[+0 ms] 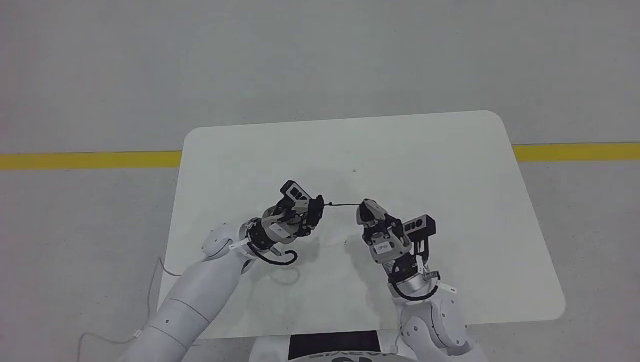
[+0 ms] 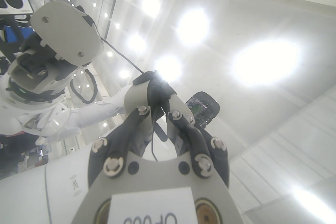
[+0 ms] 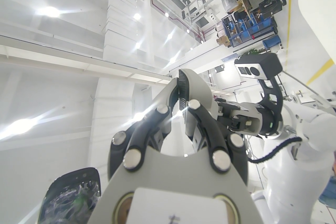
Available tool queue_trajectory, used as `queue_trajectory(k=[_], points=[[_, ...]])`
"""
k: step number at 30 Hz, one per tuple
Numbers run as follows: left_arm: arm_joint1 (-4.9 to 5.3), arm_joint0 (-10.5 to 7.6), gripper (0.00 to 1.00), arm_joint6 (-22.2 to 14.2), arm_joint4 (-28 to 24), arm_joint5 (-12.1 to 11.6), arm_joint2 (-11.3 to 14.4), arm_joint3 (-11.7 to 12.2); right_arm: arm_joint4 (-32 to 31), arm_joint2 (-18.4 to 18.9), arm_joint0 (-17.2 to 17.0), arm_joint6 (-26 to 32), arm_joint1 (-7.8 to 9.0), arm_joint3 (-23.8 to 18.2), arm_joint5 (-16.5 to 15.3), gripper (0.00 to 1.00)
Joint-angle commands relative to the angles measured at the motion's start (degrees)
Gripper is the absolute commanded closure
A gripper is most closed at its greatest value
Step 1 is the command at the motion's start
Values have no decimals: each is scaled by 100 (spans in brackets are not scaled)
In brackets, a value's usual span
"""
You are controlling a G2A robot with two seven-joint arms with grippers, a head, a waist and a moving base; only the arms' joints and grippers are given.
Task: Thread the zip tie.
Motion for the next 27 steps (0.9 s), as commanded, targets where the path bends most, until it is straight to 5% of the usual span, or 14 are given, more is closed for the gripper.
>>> queue_trajectory(k=[1, 20, 21, 22, 27], points=[[0, 0, 100, 0, 0, 0, 0, 0, -2, 6, -3, -2, -1, 15, 0, 100], [0, 0, 100, 0, 0, 0, 0, 0, -246, 296, 23, -94, 0, 90, 0, 100], [0, 0, 100, 0, 0, 0, 0, 0, -399, 334, 17, -120, 4, 77, 0, 56], [0, 0, 100, 0, 0, 0, 0, 0, -399, 334, 17, -120, 4, 77, 0, 0], [0, 0, 100, 0, 0, 0, 0, 0, -399, 334, 17, -120, 4, 77, 0, 0]])
